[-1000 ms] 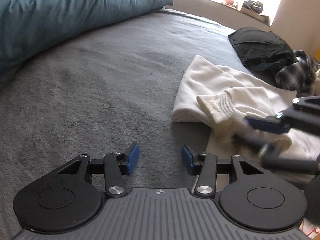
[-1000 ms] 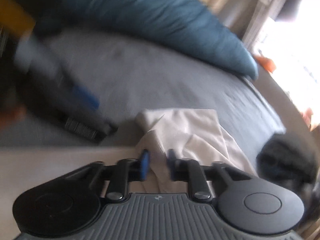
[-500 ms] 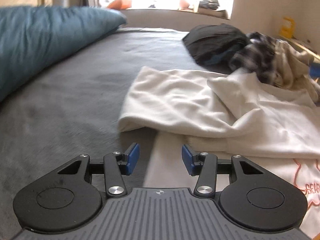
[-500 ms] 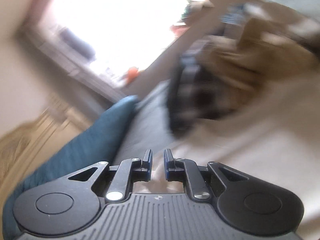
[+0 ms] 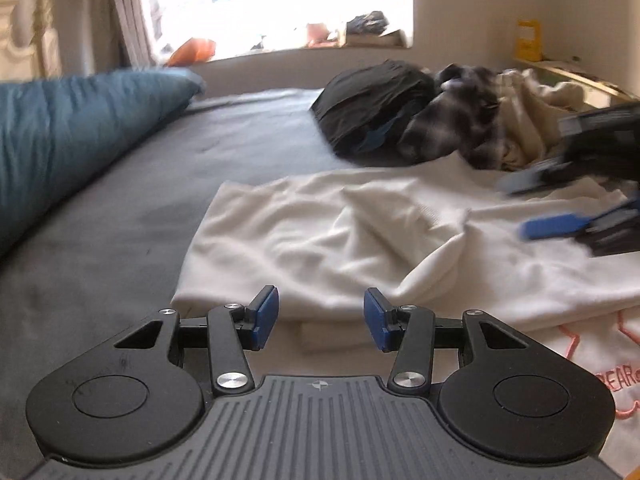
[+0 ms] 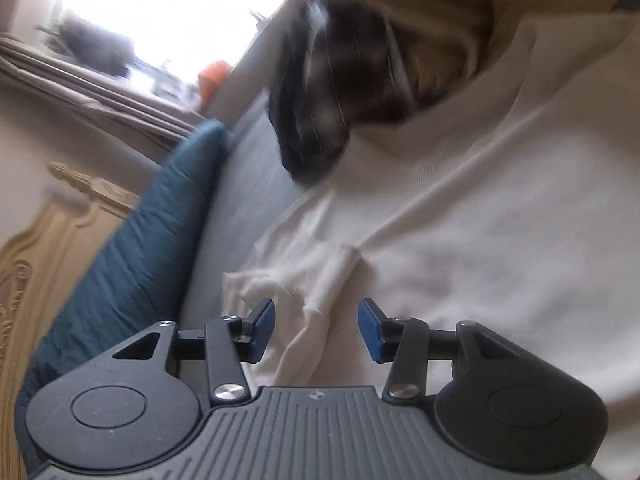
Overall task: Fold clothes
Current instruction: 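Pull the held cuff across the sweatshirt body with the right tool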
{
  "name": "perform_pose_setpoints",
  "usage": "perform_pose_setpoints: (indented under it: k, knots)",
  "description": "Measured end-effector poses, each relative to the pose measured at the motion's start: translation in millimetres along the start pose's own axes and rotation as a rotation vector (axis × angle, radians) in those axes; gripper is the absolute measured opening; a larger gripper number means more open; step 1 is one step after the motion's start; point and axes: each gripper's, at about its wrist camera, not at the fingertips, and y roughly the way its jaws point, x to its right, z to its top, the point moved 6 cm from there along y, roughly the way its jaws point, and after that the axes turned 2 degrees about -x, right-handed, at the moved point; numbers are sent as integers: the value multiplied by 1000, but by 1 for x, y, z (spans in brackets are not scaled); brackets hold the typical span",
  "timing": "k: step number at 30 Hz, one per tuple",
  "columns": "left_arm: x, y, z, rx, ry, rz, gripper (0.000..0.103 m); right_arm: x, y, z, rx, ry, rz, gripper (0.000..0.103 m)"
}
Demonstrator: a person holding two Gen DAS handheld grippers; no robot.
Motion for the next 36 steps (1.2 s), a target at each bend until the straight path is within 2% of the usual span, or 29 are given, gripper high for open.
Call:
perform_pose_setpoints:
  k: [4,7,9,10,13,19,22,25,30,31,34,36]
  knots:
    - [23,7,2,6,136,-46,51,1,30,3,-57,104,25,47]
    - [35,10,-1,7,181,-66,51,2,41,1,-77,132,5,42]
    - [40,12,-2,3,187,-76,51,3,47,2,-76,142,0,23]
    - [41,13,-3,0,184,-79,51,4,48,1,-76,143,5,9]
    - [42,15,-3,-3,167,-86,51,-1,36,5,-13,106,19,6]
    - [46,7,1,4,129,-128,51,-23,-43,15,206,-90,-2,5]
    - [52,7,-2,-8,135,-147,51,-1,-76,12,294,-76,-78,6]
    - [59,7,-6,-26,147,-163,51,44,-89,6,318,44,-147,6]
    - [66,5,-11,-39,178,-162,51,88,-84,-2,297,217,-135,10]
    - [66,4,-12,-42,184,-159,51,91,-82,-1,297,235,-130,12]
    - [65,5,-13,-49,188,-151,51,95,-74,7,302,265,-126,30]
    - [66,7,-13,-54,188,-147,52,98,-69,11,296,280,-116,29]
